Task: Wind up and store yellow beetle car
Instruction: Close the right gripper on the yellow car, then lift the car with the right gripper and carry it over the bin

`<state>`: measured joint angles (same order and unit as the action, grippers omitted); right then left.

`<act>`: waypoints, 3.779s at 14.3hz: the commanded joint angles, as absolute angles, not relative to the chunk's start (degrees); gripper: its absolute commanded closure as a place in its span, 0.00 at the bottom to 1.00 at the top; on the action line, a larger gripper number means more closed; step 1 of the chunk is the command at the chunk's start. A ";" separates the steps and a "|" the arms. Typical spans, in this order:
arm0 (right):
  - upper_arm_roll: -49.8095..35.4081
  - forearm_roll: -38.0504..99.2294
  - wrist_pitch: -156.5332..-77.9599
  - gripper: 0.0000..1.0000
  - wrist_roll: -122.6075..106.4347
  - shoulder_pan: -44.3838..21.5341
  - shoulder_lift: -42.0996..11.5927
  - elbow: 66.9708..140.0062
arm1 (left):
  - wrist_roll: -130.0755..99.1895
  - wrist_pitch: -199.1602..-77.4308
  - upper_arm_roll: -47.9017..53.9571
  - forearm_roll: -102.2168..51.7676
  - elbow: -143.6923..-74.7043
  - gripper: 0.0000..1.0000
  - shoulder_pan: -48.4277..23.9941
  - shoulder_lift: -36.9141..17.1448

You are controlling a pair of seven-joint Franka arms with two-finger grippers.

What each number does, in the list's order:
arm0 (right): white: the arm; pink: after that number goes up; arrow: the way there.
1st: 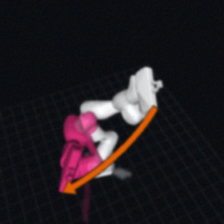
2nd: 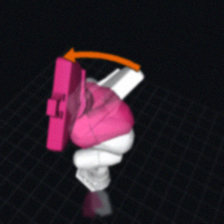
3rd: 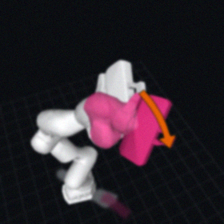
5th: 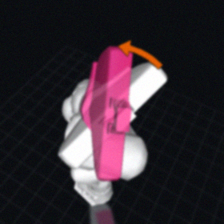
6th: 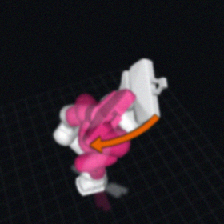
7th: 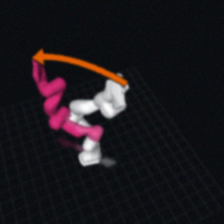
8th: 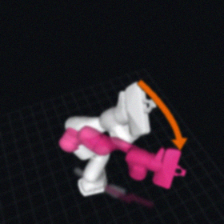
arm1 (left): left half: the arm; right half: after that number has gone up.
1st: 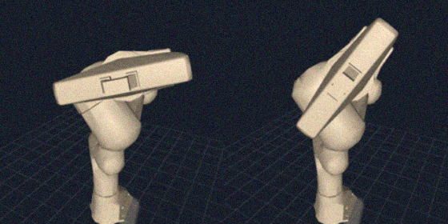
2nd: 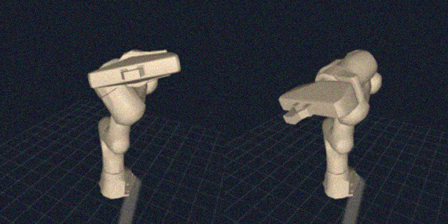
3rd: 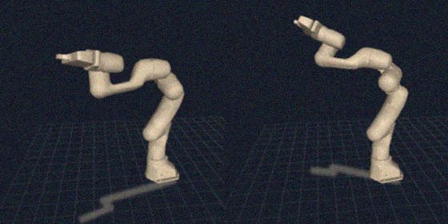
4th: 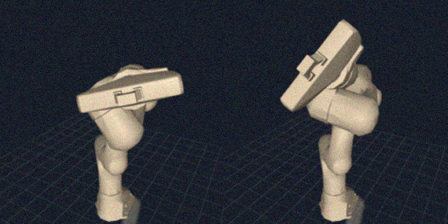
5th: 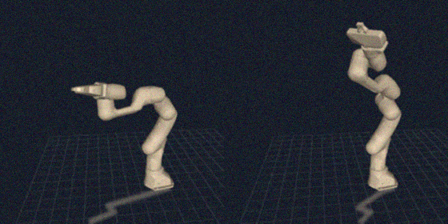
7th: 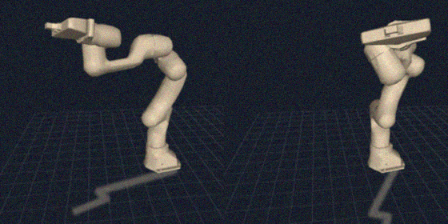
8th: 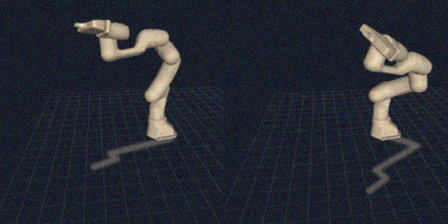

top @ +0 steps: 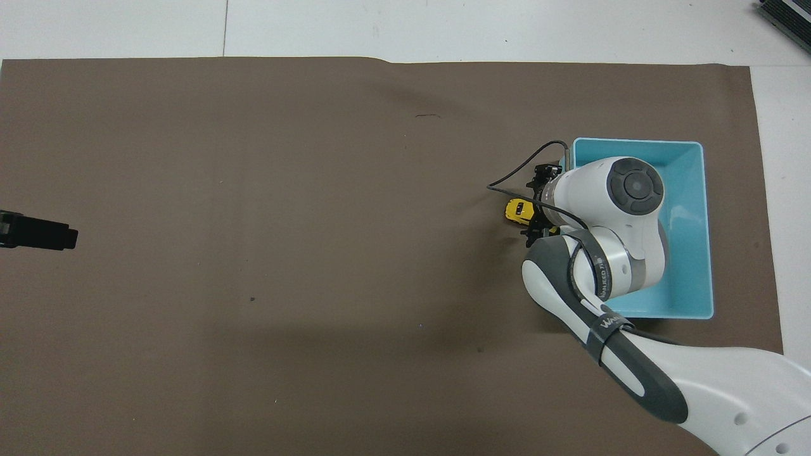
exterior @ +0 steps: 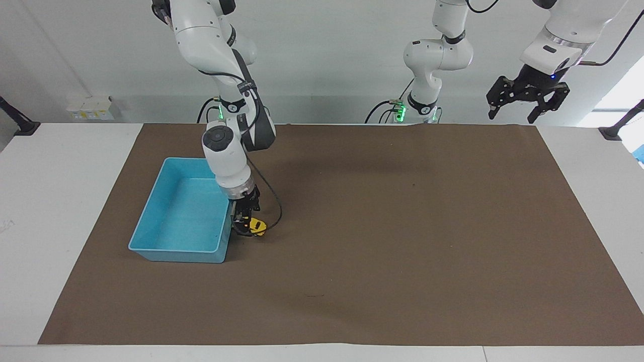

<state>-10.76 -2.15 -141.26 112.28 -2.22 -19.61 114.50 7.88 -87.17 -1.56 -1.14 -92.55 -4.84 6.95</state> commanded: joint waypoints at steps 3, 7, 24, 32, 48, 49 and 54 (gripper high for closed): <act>-11.25 -3.87 -142.47 0.16 112.42 -1.41 -20.13 114.78 | 8.00 -86.13 -1.41 -1.05 -92.37 0.00 -4.48 7.65; -11.42 -3.87 -142.29 0.99 112.15 -1.32 -20.13 114.87 | 8.00 -86.13 -1.41 -1.05 -92.37 0.00 -4.48 7.65; -11.69 -3.60 -133.16 1.00 111.89 -2.02 -18.11 110.30 | 8.00 -86.13 -1.41 -1.05 -92.37 0.00 -4.48 7.65; -14.67 -3.17 -131.05 1.00 109.00 -2.02 -13.81 110.13 | 8.00 -86.13 -1.41 -1.05 -92.37 0.00 -4.48 7.65; -17.14 -1.58 -116.99 1.00 78.86 -1.93 -7.13 102.83 | 8.00 -86.13 -1.41 -1.05 -92.37 0.00 -4.48 7.65; -17.14 -1.50 -116.55 1.00 76.84 -1.85 -6.86 102.83 | 8.09 -86.22 -1.41 -0.79 -92.29 0.00 -4.48 7.65; -16.53 0.08 -113.65 1.00 65.33 -1.06 -4.92 101.87 | 3.28 -86.83 -1.14 -0.62 -92.90 0.00 -4.48 7.65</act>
